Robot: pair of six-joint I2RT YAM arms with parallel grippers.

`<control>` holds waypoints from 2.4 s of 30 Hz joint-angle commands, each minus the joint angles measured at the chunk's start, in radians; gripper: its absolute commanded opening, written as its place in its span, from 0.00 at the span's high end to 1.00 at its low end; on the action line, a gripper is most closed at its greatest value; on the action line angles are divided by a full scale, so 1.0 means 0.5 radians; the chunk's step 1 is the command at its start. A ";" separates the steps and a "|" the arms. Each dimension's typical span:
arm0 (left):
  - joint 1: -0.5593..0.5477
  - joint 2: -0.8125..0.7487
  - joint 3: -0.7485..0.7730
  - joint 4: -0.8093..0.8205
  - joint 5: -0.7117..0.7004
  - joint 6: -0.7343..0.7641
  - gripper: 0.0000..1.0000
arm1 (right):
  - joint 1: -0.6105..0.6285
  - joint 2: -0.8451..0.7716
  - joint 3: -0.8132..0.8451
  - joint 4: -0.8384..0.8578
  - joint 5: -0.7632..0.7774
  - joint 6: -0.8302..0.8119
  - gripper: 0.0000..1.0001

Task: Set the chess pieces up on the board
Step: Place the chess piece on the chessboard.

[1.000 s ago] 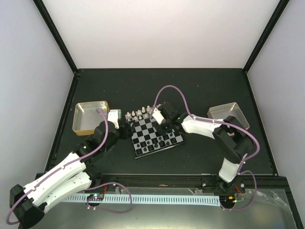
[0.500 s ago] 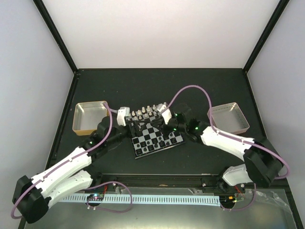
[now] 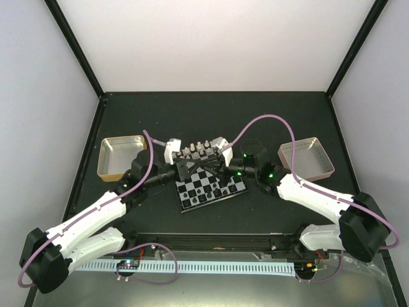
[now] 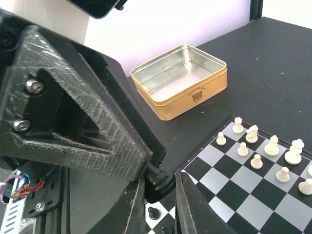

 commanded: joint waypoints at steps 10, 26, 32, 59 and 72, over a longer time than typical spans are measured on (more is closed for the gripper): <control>0.012 0.091 0.247 -0.208 0.024 0.231 0.98 | -0.012 -0.062 0.004 -0.147 0.246 0.130 0.54; -0.193 0.605 0.749 -0.792 -0.389 0.671 0.98 | -0.290 -0.233 -0.058 -0.863 1.789 0.885 0.39; -0.478 1.068 1.182 -1.114 -0.653 0.848 0.98 | -0.660 -0.240 -0.190 -0.915 1.507 1.184 0.39; -0.796 2.174 1.939 -1.507 -0.702 0.967 0.97 | -0.896 -0.255 -0.393 -0.831 1.340 1.313 0.39; -0.794 2.289 2.003 -1.521 -0.647 1.001 0.93 | -0.904 -0.228 -0.391 -0.831 1.310 1.310 0.39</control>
